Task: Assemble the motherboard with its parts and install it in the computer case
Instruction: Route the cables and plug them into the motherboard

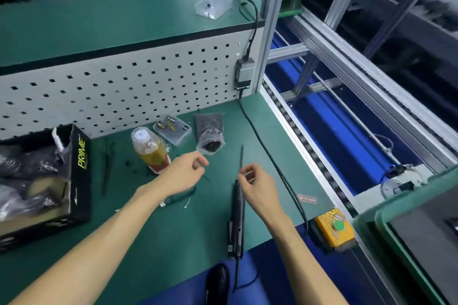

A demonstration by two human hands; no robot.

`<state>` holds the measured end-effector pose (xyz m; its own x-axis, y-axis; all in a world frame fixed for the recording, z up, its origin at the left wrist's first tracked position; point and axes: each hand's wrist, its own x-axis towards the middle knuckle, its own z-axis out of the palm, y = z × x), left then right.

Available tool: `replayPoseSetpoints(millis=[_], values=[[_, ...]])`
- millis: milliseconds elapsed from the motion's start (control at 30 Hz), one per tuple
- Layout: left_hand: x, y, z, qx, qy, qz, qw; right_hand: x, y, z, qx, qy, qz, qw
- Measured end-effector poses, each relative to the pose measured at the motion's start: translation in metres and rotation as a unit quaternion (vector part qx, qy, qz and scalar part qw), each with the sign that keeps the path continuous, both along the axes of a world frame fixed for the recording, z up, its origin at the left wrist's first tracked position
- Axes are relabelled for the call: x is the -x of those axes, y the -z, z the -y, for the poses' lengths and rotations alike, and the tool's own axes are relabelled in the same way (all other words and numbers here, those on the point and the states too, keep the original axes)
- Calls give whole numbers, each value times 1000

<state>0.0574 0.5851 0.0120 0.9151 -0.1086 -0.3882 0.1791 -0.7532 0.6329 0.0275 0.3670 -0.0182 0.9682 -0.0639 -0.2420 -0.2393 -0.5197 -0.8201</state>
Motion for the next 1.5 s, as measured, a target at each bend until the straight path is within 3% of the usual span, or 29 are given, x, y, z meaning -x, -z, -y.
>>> replayPoseSetpoints(millis=[300, 533, 633, 867, 1033, 1233, 1367, 1500], values=[[0, 35, 1, -2, 7, -46, 999, 14, 51, -7, 129, -34, -161, 978], [-5, 42, 14, -5, 34, -79, 996, 14, 67, -14, 142, -26, -198, 969], [-13, 38, 31, -9, 50, -74, 996, 13, 62, -1, 106, -18, -203, 973], [-29, 19, 118, 41, 115, -64, 991, 19, 13, 55, 22, 92, -87, 992], [-19, -20, 210, 134, 178, -83, 971, 39, -42, 119, -15, 202, -3, 979], [27, -77, 315, 194, 315, -94, 924, 102, -97, 195, -51, 345, 113, 930], [71, -105, 375, 253, 390, -134, 875, 152, -130, 245, -3, 417, 207, 885], [116, -126, 436, 271, 433, -68, 857, 210, -156, 293, 25, 463, 258, 848]])
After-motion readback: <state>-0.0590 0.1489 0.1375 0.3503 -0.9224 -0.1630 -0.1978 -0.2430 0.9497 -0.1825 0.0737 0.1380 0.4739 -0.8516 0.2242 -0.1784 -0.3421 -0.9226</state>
